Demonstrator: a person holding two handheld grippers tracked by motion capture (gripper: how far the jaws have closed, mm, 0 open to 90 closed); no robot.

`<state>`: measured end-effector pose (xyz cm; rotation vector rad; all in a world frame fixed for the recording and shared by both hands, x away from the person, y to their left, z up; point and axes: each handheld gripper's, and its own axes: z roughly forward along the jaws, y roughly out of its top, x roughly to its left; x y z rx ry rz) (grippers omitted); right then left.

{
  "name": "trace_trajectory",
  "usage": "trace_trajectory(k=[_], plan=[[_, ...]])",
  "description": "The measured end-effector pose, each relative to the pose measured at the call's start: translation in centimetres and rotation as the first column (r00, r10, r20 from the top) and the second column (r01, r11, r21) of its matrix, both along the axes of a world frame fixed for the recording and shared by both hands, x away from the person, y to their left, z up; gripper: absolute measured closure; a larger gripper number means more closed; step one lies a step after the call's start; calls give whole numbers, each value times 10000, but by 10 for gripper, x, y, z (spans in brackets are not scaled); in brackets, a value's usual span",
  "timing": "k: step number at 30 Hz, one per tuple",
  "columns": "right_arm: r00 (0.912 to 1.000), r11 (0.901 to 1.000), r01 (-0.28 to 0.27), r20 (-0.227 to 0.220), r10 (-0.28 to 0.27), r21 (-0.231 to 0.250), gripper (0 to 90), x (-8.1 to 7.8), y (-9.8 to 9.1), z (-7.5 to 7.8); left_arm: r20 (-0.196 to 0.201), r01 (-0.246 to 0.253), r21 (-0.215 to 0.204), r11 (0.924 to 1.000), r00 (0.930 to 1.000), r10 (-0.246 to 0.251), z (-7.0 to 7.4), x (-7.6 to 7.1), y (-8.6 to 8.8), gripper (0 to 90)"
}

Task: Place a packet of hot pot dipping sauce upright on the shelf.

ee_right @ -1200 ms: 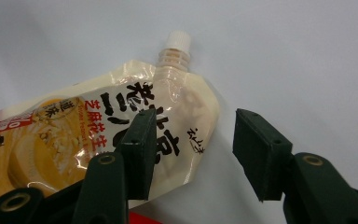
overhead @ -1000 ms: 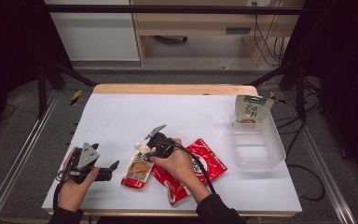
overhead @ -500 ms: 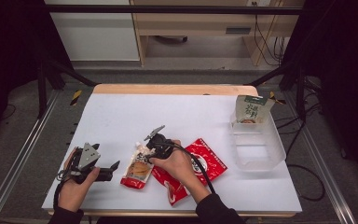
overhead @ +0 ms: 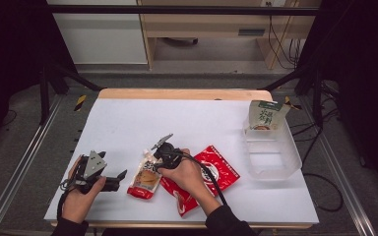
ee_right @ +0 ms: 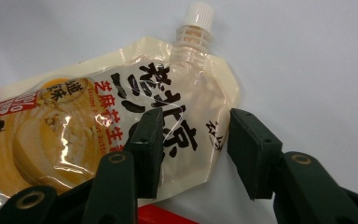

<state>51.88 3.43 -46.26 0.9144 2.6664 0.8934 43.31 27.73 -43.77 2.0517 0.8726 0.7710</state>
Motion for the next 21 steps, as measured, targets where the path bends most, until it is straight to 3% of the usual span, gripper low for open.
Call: trace_trajectory(k=[11, 21], plan=[[9996, 9992, -40, 295, 51, -397, 789, -5, 3, 1, -10, 33, 44, 10000, 10000, -33, -1, 1, -1, 46], [9998, 9994, -150, 142, 154, -307, 885, -5, 5, -1, -51, 83, 80, 9999, 10000, -83, -1, 1, -1, 46]])
